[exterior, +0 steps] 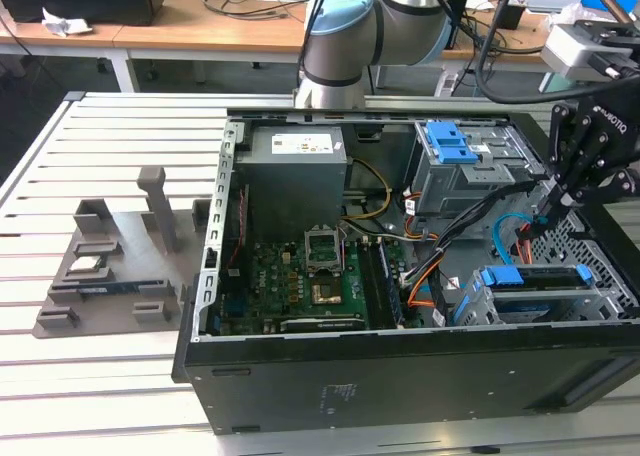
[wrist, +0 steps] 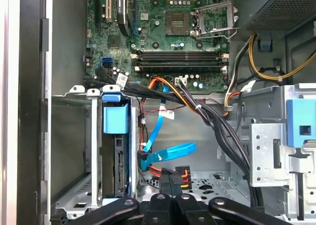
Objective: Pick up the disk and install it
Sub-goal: 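Insert the first disk wire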
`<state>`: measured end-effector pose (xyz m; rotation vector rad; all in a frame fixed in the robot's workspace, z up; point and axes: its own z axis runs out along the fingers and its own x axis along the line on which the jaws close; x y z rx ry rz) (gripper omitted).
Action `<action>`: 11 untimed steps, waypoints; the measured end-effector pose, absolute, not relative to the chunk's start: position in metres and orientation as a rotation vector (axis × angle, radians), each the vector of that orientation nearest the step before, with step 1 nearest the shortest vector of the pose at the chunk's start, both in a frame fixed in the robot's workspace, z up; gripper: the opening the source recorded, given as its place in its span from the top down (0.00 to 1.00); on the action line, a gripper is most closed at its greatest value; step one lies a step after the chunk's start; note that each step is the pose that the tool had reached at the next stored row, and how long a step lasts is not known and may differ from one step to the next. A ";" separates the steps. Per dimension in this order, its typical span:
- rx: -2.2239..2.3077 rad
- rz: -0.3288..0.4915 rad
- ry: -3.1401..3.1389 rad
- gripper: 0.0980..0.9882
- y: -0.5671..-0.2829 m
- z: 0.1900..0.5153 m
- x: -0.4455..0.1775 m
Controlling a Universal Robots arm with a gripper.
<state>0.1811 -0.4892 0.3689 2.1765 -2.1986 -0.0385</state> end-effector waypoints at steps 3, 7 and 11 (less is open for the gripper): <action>2.176 -0.038 -2.198 0.99 -0.489 0.369 0.181; 2.175 -0.035 -2.197 0.70 -0.489 0.367 0.181; 2.163 -0.011 -2.187 0.70 -0.489 0.356 0.181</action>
